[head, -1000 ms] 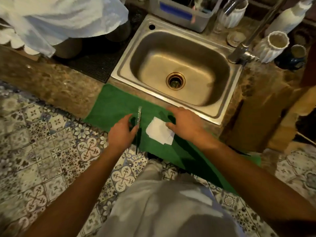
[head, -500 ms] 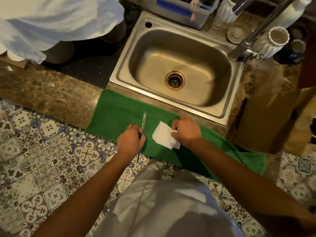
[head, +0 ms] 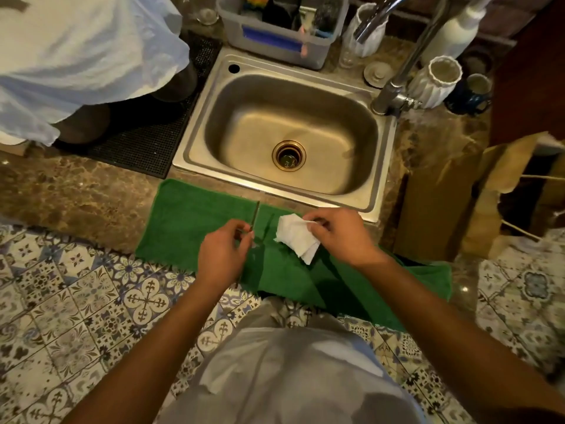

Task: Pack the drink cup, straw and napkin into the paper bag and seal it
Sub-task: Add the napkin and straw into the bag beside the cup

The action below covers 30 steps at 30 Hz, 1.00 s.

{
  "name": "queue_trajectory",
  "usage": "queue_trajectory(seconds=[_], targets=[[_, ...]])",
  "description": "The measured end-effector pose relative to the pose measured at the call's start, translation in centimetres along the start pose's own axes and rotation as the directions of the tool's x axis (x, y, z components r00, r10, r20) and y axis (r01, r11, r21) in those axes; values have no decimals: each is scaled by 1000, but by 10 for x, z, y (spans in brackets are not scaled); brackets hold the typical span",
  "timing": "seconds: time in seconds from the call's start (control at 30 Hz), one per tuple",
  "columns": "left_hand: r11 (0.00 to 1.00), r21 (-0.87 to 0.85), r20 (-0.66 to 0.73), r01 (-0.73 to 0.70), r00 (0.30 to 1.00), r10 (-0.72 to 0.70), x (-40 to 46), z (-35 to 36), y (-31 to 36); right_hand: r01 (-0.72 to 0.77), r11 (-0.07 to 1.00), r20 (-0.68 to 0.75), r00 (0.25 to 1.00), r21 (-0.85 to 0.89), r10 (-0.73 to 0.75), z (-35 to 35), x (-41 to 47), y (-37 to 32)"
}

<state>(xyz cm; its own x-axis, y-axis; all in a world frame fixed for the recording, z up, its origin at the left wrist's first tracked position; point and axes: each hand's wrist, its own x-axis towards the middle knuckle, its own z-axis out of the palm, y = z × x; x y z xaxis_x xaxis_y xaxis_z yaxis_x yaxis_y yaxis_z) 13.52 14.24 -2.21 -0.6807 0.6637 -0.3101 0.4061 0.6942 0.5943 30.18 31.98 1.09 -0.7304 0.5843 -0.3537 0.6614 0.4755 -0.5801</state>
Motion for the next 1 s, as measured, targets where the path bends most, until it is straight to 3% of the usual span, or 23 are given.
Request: queue_trajectory(seconds=[0.1, 0.27, 0.47, 0.77, 0.9, 1.0], targets=[[992, -124, -7, -33, 999, 32, -4, -9, 35, 53, 985, -99, 994, 162, -37, -35, -24, 0], [942, -316, 6, -114, 993, 122, -13, -9, 103, 152, 956, -296, 952, 252, -73, -95, -72, 8], [818, -496, 81, -291, 923, 377, -26, 8, 178, 191, 905, -456, 890, 379, 3, -158, -133, 39], [753, -221, -2, -619, 773, 635, -18, 57, 276, 243, 852, -652, 745, 463, 142, -231, -190, 95], [755, 0, 26, -655, 755, 655, -16, 74, 309, 279, 816, -735, 634, 507, 240, -252, -195, 120], [750, 249, 109, -613, 787, 607, -18, 89, 325, 244, 819, -765, 559, 520, 319, -263, -189, 147]])
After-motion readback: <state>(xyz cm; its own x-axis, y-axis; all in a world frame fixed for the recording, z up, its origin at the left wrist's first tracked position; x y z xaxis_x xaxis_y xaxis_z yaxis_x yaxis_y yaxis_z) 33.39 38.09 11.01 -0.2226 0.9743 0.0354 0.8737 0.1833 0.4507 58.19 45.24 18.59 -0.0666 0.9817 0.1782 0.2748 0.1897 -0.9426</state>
